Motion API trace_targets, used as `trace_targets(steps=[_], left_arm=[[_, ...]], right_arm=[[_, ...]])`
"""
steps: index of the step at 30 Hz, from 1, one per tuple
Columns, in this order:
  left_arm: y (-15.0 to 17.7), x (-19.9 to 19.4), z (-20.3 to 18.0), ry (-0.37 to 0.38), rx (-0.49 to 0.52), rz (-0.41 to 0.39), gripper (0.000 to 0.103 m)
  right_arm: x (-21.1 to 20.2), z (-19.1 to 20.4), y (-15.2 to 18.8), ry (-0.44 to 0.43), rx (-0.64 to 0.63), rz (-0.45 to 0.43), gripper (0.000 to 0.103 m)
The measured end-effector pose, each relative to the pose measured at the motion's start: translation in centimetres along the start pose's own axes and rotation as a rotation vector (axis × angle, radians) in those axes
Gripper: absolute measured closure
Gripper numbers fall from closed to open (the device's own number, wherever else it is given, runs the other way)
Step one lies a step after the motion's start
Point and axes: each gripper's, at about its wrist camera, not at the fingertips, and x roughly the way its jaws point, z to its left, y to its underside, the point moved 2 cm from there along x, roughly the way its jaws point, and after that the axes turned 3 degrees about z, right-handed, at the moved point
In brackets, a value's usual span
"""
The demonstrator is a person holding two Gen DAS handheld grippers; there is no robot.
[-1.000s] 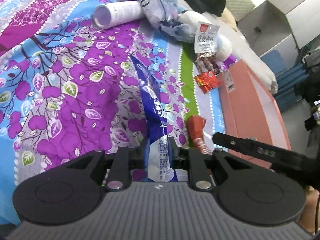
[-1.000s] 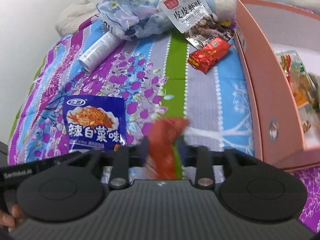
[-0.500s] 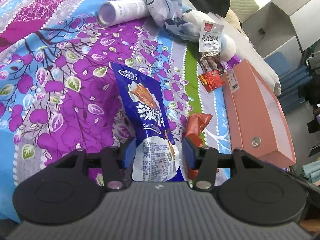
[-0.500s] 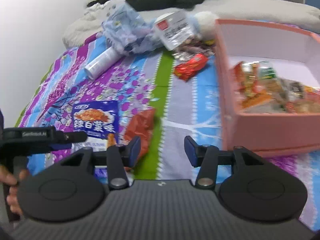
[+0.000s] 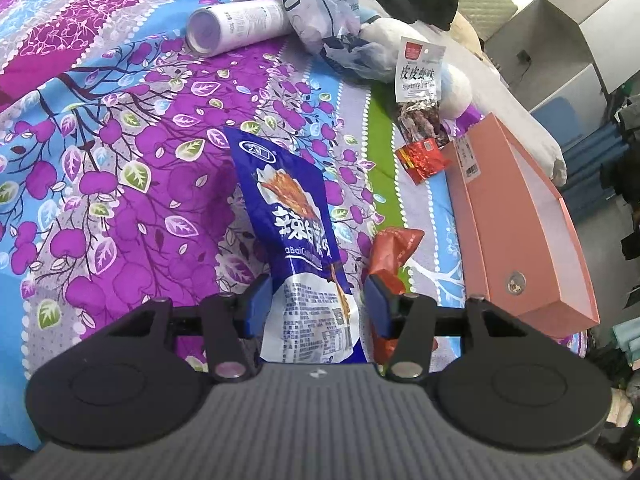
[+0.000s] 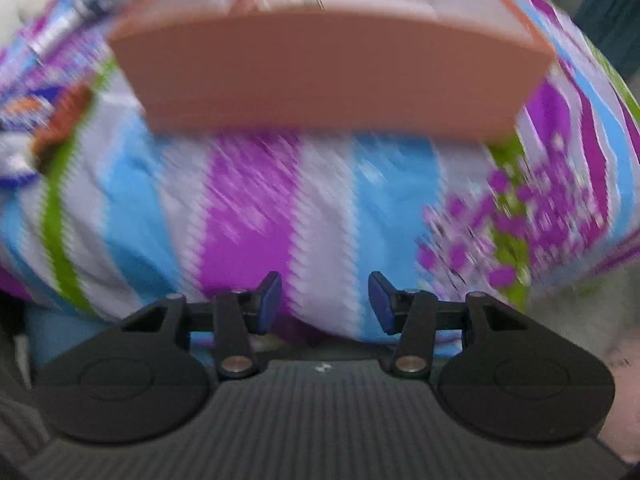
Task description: Organize snacks
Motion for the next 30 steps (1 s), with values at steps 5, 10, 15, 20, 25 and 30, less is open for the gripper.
trace_targets(steps=[5, 10, 15, 20, 25, 30], left_arm=[[-0.1, -0.1, 0.2, -0.015, -0.003, -0.003, 0.046], [-0.3, -0.3, 0.3, -0.030, 0.000, -0.007, 0.046], [-0.5, -0.3, 0.2, -0.050, 0.005, -0.001, 0.046], [-0.5, 0.1, 0.1, -0.062, 0.003, 0.011, 0.046], [-0.6, 0.5, -0.3, -0.075, 0.011, 0.017, 0.046], [-0.4, 0.8, -0.2, -0.083, 0.008, 0.024, 0.039]], right_arm=[[4.1, -1.8, 0.7, 0.062, -0.006, 0.076, 0.060], [7.5, -3.6, 0.2, 0.060, 0.039, 0.101, 0.079], [10.1, -5.0, -0.8, 0.027, 0.096, 0.105, 0.079], [12.7, -5.4, -1.5, 0.016, 0.120, 0.127, 0.081], [14.0, -6.6, -1.0, -0.063, 0.162, 0.101, 0.086], [12.1, -7.5, 0.5, -0.102, 0.162, 0.098, 0.085]])
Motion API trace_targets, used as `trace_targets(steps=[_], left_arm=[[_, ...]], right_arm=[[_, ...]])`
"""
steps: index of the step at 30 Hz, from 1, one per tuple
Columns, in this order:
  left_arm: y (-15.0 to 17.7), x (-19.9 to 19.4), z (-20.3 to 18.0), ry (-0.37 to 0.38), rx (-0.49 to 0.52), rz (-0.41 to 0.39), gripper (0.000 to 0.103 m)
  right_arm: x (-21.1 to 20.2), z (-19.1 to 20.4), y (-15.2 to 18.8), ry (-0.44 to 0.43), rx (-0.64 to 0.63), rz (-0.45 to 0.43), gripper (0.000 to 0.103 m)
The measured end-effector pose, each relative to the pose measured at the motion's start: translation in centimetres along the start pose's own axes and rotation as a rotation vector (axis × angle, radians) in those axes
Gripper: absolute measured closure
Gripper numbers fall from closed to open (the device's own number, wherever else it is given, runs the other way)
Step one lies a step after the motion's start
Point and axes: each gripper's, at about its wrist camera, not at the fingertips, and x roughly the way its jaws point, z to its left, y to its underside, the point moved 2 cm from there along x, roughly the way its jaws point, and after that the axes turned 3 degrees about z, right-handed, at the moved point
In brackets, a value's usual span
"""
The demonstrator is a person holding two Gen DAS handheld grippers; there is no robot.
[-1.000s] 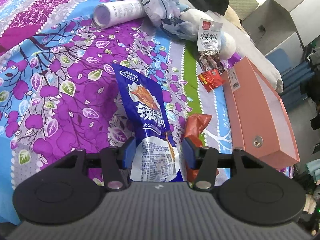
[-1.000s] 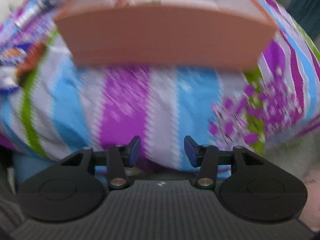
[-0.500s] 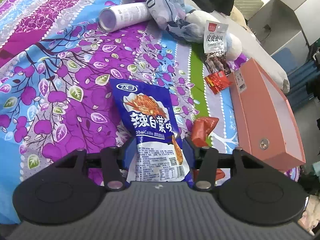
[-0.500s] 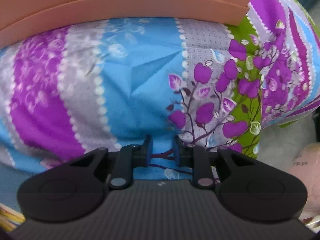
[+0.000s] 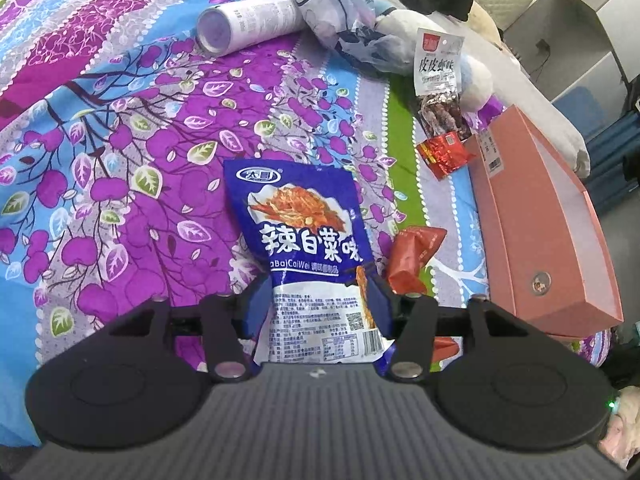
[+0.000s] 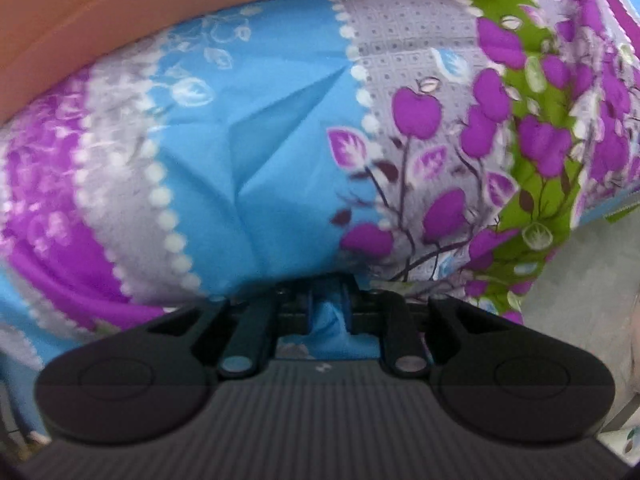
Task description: Organize snacks
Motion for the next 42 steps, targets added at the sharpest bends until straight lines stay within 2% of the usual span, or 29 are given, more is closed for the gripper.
trace_targets(steps=[4, 7, 8, 10, 13, 19, 23, 24, 25, 26, 30, 33, 37, 39, 42], left_arm=[[0.4, 0.1, 0.0, 0.013, -0.001, 0.010, 0.031], [0.6, -0.1, -0.2, 0.012, 0.005, 0.010, 0.025], [0.7, -0.2, -0.3, 0.018, 0.004, 0.008, 0.023], [0.8, -0.5, -0.4, 0.028, 0.009, 0.001, 0.016], [1.0, -0.9, -0.4, 0.021, 0.018, -0.018, 0.016], [0.8, -1.1, 0.1, 0.043, 0.014, -0.036, 0.016], [0.4, -0.4, 0.1, 0.046, 0.028, -0.024, 0.017], [0.2, -0.1, 0.1, 0.043, 0.038, -0.024, 0.017], [0.1, 0.2, 0.2, 0.037, 0.046, -0.020, 0.017], [0.0, 0.6, 0.2, 0.031, 0.055, -0.012, 0.017], [-0.5, 2.8, 0.7, 0.028, 0.078, 0.039, 0.024], [-0.9, 3.7, 1.0, 0.025, 0.082, 0.046, 0.029], [-1.9, 4.2, 1.1, -0.014, 0.044, 0.082, 0.042], [-2.3, 4.4, 1.2, -0.021, 0.028, 0.102, 0.044], [-2.4, 4.4, 1.2, -0.022, 0.029, 0.117, 0.044]], right_arm=[[-4.4, 0.9, 1.1, -0.013, -0.053, -0.061, 0.083], [-8.0, 2.1, 1.6, -0.063, -0.069, -0.128, 0.055], [-9.1, 2.7, 1.6, -0.084, -0.084, -0.152, 0.052], [-10.9, 4.6, 1.7, -0.135, -0.119, -0.182, 0.051], [-13.5, 9.7, 1.7, -0.217, -0.205, -0.235, 0.051], [-15.4, 20.4, -0.4, -0.376, -0.341, -0.313, 0.051], [-13.5, 26.1, -2.5, -0.406, -0.385, -0.312, 0.050], [-13.0, 26.7, -2.8, -0.412, -0.387, -0.308, 0.045], [-12.3, 27.6, -3.2, -0.417, -0.384, -0.300, 0.035], [-12.0, 28.4, -3.4, -0.426, -0.384, -0.293, 0.033], [-9.7, 32.0, -4.8, -0.421, -0.422, -0.249, 0.035], [-8.3, 33.7, -5.8, -0.417, -0.452, -0.209, 0.035], [-6.5, 35.7, -6.9, -0.379, -0.474, -0.143, 0.036], [-6.4, 36.2, -7.3, -0.343, -0.467, -0.137, 0.036], [-6.2, 36.4, -7.6, -0.332, -0.441, -0.119, 0.040]])
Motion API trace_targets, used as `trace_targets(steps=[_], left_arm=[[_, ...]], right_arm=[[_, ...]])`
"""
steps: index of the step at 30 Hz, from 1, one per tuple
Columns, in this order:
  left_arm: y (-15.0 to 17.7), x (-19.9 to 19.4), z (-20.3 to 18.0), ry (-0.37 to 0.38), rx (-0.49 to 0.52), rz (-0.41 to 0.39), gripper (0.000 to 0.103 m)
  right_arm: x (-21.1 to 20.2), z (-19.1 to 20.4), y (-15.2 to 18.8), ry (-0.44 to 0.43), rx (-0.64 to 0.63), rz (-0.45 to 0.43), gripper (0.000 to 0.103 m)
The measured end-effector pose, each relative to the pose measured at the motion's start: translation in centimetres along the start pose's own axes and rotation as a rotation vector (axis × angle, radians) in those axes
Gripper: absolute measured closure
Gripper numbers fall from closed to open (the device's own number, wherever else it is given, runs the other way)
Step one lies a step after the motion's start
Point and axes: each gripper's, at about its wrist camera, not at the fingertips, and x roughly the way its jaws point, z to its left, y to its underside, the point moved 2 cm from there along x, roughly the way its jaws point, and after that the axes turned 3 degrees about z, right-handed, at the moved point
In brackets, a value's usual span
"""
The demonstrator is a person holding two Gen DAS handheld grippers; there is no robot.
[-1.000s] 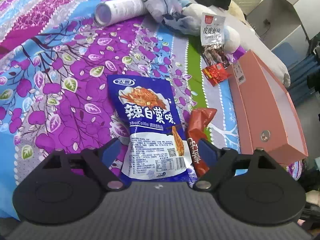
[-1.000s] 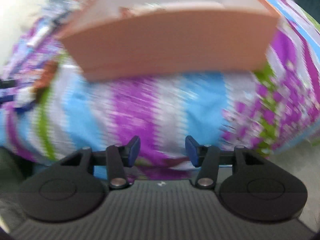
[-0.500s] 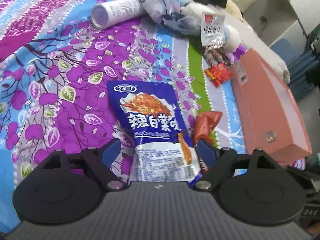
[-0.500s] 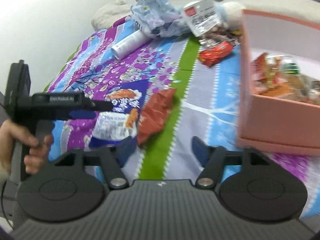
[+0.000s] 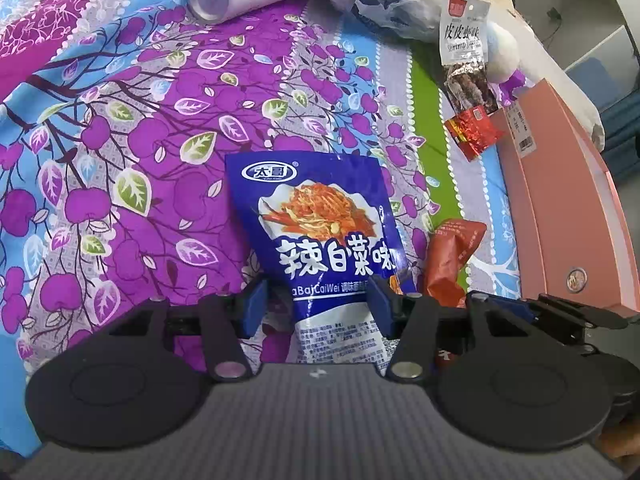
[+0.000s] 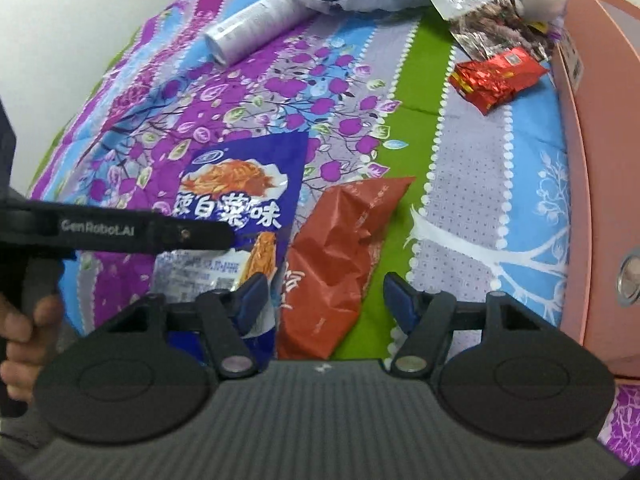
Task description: Organize snacks
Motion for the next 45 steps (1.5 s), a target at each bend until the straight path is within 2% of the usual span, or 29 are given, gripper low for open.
trace_targets(steps=[5, 8, 9, 14, 18, 22, 28, 37, 45], left_arm=[[0.2, -0.3, -0.4, 0.001, -0.002, -0.007, 0.044], [0.9, 0.0, -0.2, 0.011, -0.017, -0.048, 0.044], [1.0, 0.0, -0.3, 0.020, -0.008, -0.071, 0.044], [1.6, 0.0, -0.7, 0.015, 0.036, -0.119, 0.046], [1.9, -0.1, -0.8, 0.012, 0.053, -0.145, 0.059], [1.9, -0.3, -0.8, 0.038, 0.033, -0.154, 0.072], [2.0, -1.2, -1.1, 0.064, 0.011, -0.170, 0.083], [1.4, -4.4, -3.0, 0.081, 0.065, -0.221, 0.085], [-1.6, -9.2, -6.0, 0.120, 0.108, -0.284, 0.085]], right_arm=[[1.1, 0.6, 0.8, 0.044, -0.033, -0.033, 0.049], [1.2, 0.9, 1.6, 0.064, -0.060, -0.087, 0.051], [1.1, 0.9, 1.7, 0.082, -0.060, -0.106, 0.057], [0.7, 1.0, 2.2, 0.111, -0.048, -0.165, 0.064], [0.3, 0.7, 2.3, 0.123, 0.019, -0.189, 0.064], [-0.5, 0.5, 2.4, 0.152, 0.018, -0.209, 0.064], [-2.7, 0.0, 2.5, 0.177, 0.029, -0.238, 0.064], [-6.4, -0.8, 2.0, 0.186, 0.069, -0.298, 0.064], [-11.8, -1.8, -0.1, 0.212, 0.075, -0.397, 0.064]])
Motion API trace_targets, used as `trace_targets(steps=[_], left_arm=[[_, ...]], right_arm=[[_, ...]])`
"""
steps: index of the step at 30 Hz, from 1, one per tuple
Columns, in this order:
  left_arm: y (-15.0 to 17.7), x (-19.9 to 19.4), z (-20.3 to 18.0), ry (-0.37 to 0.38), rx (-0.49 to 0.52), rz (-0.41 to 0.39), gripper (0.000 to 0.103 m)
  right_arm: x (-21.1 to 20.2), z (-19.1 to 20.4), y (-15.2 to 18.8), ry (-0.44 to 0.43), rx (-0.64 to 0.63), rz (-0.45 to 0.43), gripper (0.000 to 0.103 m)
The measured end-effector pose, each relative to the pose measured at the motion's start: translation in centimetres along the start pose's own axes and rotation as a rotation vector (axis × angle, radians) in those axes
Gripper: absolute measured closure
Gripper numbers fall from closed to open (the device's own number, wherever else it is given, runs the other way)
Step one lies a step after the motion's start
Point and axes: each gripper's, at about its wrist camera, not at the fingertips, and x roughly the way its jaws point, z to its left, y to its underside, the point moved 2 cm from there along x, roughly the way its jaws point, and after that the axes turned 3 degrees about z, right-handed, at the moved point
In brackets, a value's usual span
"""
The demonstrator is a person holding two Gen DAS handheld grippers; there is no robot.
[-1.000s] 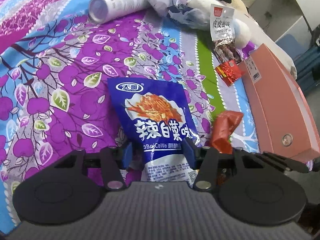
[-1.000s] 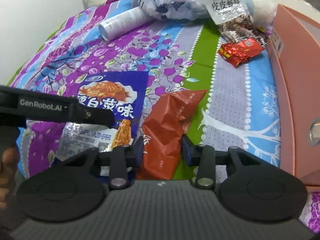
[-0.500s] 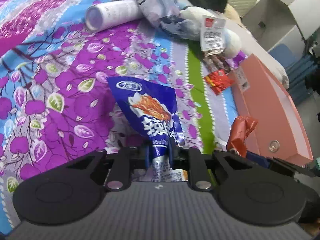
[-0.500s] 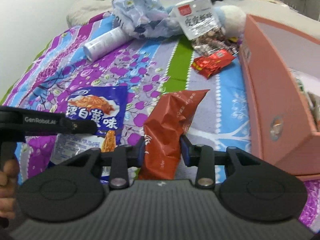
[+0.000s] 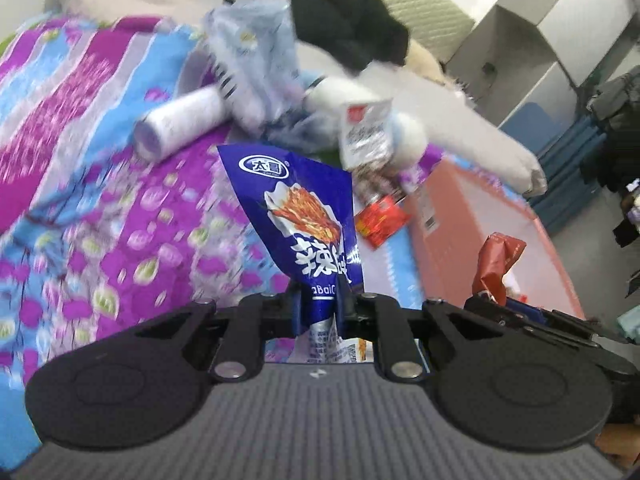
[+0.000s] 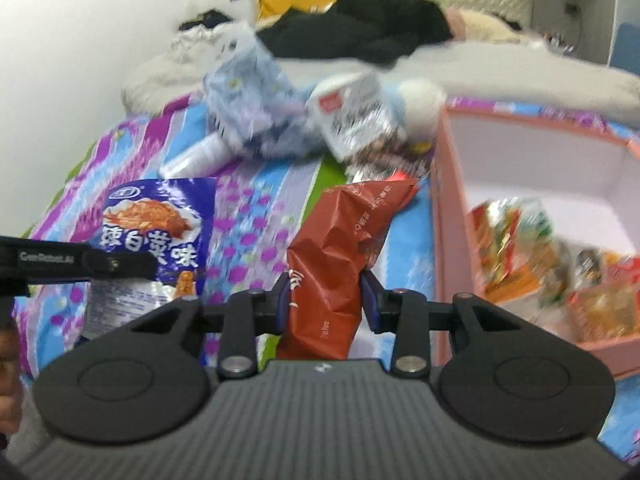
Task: Organize snacks
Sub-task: 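Lift and carry the red pack and blue bag over the pink box with both tools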
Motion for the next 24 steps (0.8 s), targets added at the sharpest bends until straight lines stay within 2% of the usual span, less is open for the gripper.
trace_targets(steps=[7, 14, 17, 24], left_arm=[[-4.9, -1.9, -5.3, 0.042, 0.104, -0.061, 0.085], [-8.1, -2.5, -12.0, 0.106, 0.174, -0.125, 0.085], [-8.8, -1.7, -14.9, 0.129, 0.201, -0.117, 0.085], [-8.8, 1.9, -22.0, 0.178, 0.290, -0.061, 0.085]], right_arm=[[-3.8, -2.0, -3.6, 0.047, -0.006, -0.107, 0.064], [-7.2, -5.1, -6.5, 0.099, 0.020, -0.195, 0.064], [-8.2, -7.1, -7.0, 0.157, 0.035, -0.208, 0.064], [-9.2, -12.6, -6.2, 0.227, 0.104, -0.212, 0.064]])
